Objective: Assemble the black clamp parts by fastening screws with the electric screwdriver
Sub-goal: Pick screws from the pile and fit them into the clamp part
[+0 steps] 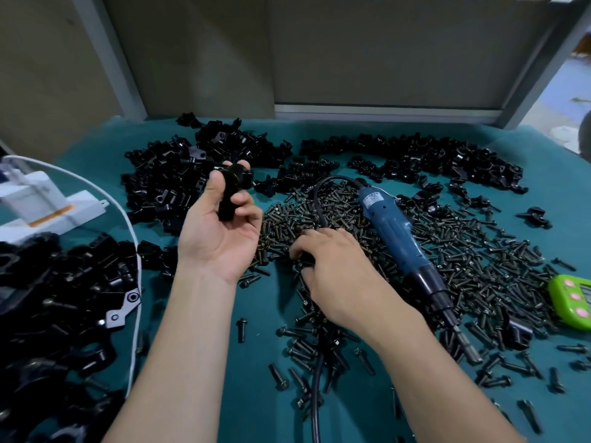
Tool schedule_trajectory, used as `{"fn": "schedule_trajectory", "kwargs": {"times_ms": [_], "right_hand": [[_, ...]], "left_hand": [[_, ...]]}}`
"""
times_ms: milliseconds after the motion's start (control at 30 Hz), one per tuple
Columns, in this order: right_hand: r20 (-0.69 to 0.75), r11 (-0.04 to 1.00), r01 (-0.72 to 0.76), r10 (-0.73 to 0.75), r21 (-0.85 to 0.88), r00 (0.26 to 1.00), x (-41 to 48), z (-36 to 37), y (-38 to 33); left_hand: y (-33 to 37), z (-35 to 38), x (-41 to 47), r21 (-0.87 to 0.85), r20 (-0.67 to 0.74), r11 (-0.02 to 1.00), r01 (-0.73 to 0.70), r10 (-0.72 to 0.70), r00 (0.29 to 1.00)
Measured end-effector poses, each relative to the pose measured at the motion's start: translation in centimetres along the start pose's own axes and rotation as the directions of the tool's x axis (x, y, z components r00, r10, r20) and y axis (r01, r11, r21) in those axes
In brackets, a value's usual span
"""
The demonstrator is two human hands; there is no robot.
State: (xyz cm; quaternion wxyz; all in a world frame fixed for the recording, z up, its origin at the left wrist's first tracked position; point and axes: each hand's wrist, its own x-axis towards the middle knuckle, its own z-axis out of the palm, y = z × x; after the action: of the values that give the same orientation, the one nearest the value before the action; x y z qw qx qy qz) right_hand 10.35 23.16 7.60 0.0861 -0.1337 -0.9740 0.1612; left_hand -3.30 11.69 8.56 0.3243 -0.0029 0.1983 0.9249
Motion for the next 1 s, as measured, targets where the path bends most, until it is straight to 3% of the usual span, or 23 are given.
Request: {"fn": "schedule_trajectory", "kwargs": {"times_ms": [200, 300, 567, 700, 867, 1000], "right_hand": [[-0.02, 0.993, 0.054, -0.052, 0.101, 0.998, 0.0, -0.5, -0.3], [0.054, 0.999, 0.035, -0.036, 0.026, 0.998, -0.2, -0.1, -0.6], [0.067, 0.991, 0.034, -0.026, -0.128, 0.997, -0.6, 0.7, -1.1], [0.093, 0.995, 0.02, -0.011, -0.097, 0.996, -0.7, 0.3, -1.0], [-0.022, 0.997, -0.045, 0.044, -0.065, 0.999, -0.9, -0.7, -0.1], [-0.128, 0.979, -0.201, 0.198, -0.014, 0.972, -1.0, -1.7, 0.6]], "left_hand": [[0.2, 0.0, 0.2, -0.034, -0.03, 0.999, -0.023, 0.022, 0.999], [0.3, 0.0, 0.2, -0.038, -0.001, 0.999, -0.017, 0.017, 1.0], [0.7, 0.1, 0.2, -0.028, 0.002, 0.999, -0.034, 0.034, 0.999], [0.8, 0.0, 0.0, -0.033, -0.005, 0.998, -0.044, 0.043, 0.999], [0.9, -0.1, 0.0, -0.047, -0.021, 0.998, -0.041, 0.04, 0.999], [0.8, -0.2, 0.1, -0.054, -0.023, 0.998, -0.044, 0.043, 0.999]]}}
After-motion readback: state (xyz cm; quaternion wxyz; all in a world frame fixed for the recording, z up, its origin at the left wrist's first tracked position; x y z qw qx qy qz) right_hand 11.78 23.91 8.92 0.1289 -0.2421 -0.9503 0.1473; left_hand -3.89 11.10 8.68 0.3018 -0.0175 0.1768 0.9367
